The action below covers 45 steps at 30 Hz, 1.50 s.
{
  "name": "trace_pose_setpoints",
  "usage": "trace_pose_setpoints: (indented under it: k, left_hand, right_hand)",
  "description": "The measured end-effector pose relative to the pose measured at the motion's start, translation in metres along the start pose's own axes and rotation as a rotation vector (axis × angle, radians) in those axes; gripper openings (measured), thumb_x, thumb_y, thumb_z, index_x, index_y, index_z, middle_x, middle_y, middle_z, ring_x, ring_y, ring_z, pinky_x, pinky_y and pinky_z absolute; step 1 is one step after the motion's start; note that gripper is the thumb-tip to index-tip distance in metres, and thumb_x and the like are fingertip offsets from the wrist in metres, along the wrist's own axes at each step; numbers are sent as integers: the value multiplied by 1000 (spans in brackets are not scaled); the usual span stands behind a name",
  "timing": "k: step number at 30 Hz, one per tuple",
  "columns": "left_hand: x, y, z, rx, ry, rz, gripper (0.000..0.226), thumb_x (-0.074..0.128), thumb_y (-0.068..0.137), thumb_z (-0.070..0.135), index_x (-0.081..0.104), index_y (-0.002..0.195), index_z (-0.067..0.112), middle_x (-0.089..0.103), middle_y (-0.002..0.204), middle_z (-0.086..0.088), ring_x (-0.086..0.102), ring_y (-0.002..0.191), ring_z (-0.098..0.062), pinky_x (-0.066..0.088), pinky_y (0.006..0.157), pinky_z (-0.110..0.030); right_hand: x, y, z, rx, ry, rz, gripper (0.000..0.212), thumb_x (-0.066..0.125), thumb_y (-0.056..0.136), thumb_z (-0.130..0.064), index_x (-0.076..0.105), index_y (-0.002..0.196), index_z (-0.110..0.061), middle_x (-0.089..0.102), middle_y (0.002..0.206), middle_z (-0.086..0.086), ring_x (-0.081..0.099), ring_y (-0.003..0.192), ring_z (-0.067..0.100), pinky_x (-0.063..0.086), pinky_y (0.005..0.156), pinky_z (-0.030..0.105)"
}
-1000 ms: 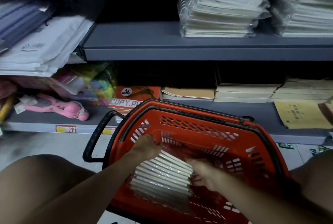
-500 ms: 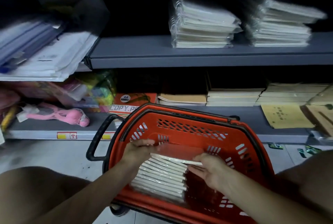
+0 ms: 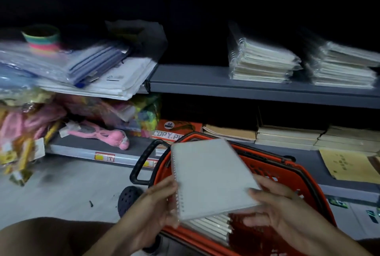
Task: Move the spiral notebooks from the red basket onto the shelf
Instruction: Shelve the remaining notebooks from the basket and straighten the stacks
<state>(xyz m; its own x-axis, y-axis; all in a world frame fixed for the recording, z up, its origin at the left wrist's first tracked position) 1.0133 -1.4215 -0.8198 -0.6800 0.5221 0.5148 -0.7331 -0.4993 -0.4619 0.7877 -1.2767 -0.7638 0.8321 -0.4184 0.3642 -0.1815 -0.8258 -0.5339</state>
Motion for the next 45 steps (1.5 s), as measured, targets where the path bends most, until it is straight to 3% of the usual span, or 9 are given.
trace_pose_setpoints:
  k: [4, 9, 20, 26, 28, 32, 36, 39, 45]
  left_hand:
    - [-6, -12, 16, 144, 17, -30, 53, 66, 87, 20, 56, 139, 29, 56, 145, -8, 50, 135, -36, 44, 104, -53]
    - [-3, -10, 40, 304, -26, 52, 47, 54, 95, 7, 56, 140, 21, 59, 141, -11, 53, 133, -31, 28, 119, -53]
    - [8, 29, 142, 503, 146, 118, 40, 42, 104, 24, 50, 143, 26, 62, 139, -2, 58, 129, -22, 43, 106, -45]
    - [14, 42, 164, 452, 63, 225, 30, 47, 102, 19, 67, 122, 8, 74, 117, -10, 74, 98, -20, 59, 69, -27]
    - [3, 38, 151, 468, -14, 343, 25, 53, 99, 17, 65, 118, 7, 77, 106, -7, 75, 92, -15, 57, 73, -22]
    - [-13, 41, 143, 486, -155, 400, 40, 62, 92, 2, 52, 130, -4, 71, 111, -28, 71, 105, -35, 61, 85, -35]
    - [0, 40, 159, 544, -10, 330, 47, 64, 86, -11, 54, 129, 3, 73, 112, -21, 71, 107, -31, 57, 95, -38]
    - [5, 50, 174, 601, 145, 399, 52, 72, 81, -6, 57, 128, 9, 74, 111, -15, 73, 104, -26, 51, 101, -45]
    - [-2, 101, 203, 666, 196, 641, 31, 74, 86, 4, 68, 117, 4, 72, 85, -11, 67, 57, -13, 52, 53, -22]
  right_hand:
    - [14, 6, 1, -147, -78, -119, 49, 55, 92, 2, 57, 133, -25, 72, 115, 20, 71, 92, 46, 61, 53, 40]
    - [37, 20, -13, -337, -54, -138, 54, 53, 91, 6, 54, 135, -25, 73, 114, 19, 71, 92, 44, 62, 56, 41]
    - [79, 73, -67, -431, 37, -72, 37, 50, 99, -1, 59, 131, -18, 73, 117, 12, 74, 90, 30, 61, 63, 30]
    - [83, 103, -90, -353, 83, 71, 41, 61, 96, -8, 52, 135, -8, 73, 113, 19, 74, 90, 38, 62, 67, 34]
    - [75, 100, -89, -395, 40, 138, 52, 70, 89, -8, 46, 135, -11, 69, 114, 24, 74, 89, 41, 62, 66, 35]
    - [72, 103, -80, -544, -108, 223, 45, 73, 81, 8, 53, 118, -7, 65, 112, 26, 74, 82, 40, 63, 70, 41]
    - [74, 113, -80, -639, -178, 303, 41, 77, 76, 9, 60, 109, -10, 71, 106, 16, 75, 88, 30, 59, 85, 47]
    - [78, 118, -99, -670, -142, 384, 30, 76, 81, 1, 62, 106, -9, 76, 89, 14, 76, 76, 29, 61, 75, 37]
    - [93, 159, -133, -633, -154, 522, 8, 66, 93, -6, 66, 101, -6, 71, 71, 17, 69, 51, 28, 57, 47, 31]
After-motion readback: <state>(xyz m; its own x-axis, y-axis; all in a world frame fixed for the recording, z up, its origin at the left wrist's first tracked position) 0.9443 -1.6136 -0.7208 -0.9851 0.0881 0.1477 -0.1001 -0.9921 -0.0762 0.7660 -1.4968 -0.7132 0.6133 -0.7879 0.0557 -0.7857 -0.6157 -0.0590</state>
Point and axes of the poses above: each hand's wrist, its own y-axis towards the middle knuckle, its own x-axis out of the palm, z = x × y, the point moved 2 cm from there along y, towards the middle knuckle
